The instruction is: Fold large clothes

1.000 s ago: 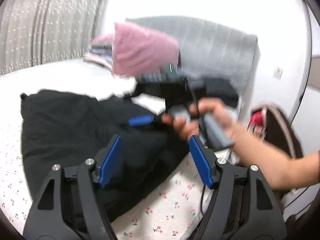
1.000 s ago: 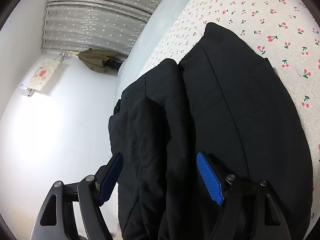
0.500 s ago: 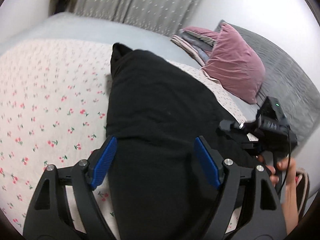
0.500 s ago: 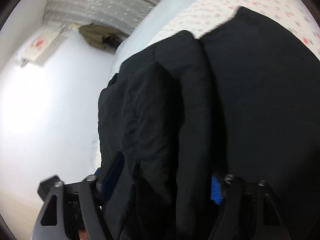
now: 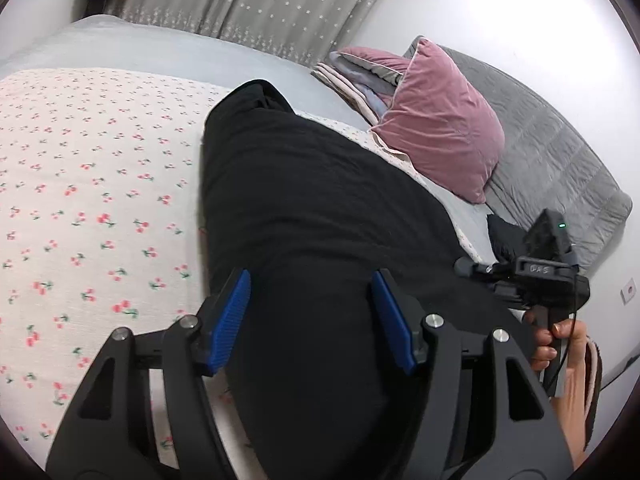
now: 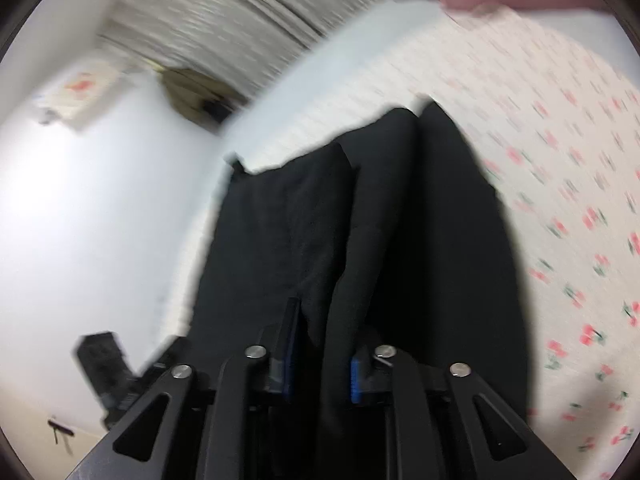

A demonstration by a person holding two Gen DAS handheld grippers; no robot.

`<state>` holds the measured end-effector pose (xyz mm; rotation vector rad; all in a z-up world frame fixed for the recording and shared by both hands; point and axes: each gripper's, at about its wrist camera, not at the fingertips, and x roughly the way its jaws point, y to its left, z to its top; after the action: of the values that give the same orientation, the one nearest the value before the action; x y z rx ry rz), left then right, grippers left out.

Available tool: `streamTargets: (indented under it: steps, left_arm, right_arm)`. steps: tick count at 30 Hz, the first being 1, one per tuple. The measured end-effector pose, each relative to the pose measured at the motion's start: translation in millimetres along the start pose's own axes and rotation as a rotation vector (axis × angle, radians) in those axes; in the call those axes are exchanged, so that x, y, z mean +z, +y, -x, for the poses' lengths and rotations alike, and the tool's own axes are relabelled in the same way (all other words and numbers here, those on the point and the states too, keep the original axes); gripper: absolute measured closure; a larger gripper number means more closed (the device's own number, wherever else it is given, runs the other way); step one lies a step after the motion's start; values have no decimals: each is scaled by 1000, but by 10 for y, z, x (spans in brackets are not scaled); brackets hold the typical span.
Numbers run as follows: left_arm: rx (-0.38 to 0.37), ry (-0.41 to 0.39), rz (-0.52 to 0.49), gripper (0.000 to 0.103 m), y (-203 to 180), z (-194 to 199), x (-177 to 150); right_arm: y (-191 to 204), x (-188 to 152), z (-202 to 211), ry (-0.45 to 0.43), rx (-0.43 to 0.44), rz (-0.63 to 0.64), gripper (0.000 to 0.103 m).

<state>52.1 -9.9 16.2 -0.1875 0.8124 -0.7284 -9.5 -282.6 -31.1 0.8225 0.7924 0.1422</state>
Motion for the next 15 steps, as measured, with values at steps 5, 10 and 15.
streamTargets:
  steps: [5,10,15]
  left_arm:
    - [23,-5,-2,39,-79,-43,-46]
    - [31,-8,-12,39,-81,-51,-83]
    - [38,-8,-14,39,-70,-57,-66]
  right_arm:
    - [-73,66,246,-42,20,-24,63]
    - [64,98,374,-95,221,-20,53]
    - [41,52,-43,41,64,-48,53]
